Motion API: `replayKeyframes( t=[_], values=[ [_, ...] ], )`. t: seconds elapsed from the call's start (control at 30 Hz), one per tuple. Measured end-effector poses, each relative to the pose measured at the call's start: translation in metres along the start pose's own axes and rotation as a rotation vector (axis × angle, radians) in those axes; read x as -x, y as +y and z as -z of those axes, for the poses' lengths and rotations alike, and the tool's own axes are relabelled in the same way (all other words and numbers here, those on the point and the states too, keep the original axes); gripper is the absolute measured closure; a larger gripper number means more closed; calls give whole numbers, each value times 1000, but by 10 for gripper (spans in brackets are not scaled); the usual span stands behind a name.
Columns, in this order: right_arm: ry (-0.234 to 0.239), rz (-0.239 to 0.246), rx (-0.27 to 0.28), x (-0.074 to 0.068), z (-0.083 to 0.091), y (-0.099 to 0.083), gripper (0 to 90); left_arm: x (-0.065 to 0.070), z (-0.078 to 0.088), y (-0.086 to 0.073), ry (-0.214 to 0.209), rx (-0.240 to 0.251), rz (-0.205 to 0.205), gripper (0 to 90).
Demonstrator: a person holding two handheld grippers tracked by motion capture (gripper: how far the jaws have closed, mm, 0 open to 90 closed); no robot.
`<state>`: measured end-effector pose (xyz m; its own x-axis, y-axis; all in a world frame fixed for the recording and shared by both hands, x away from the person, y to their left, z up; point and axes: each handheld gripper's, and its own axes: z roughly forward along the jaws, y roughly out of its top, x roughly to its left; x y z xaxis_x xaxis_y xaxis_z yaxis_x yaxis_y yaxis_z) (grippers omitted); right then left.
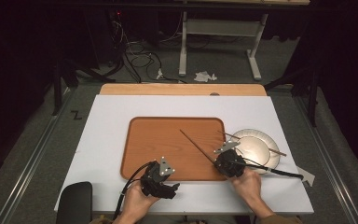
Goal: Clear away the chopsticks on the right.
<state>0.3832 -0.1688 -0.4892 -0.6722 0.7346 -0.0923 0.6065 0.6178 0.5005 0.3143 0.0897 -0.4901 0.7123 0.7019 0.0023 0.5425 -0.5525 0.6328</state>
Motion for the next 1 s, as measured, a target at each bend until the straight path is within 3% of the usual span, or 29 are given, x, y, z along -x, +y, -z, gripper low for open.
replayKeyframes(
  t=[0.27,0.47,0.63,0.77,0.87,1.0],
  values=[
    [-23,-7,-3,1,1,-2,821,0,0,0,1,-2,-2,268],
    [-19,6,10,0,4,-3,717,0,-2,0,-2,-7,-1,266],
    [11,2,49,1,14,-3,669,0,-2,-1,-1,-4,3,267],
    [65,31,89,0,23,-5,637,0,-3,0,-3,-9,0,267],
    [91,55,121,1,32,-6,640,1,-3,-1,-4,-8,-2,267],
    [104,46,152,7,45,-7,649,0,-2,-1,-2,-5,4,267]
  ],
)
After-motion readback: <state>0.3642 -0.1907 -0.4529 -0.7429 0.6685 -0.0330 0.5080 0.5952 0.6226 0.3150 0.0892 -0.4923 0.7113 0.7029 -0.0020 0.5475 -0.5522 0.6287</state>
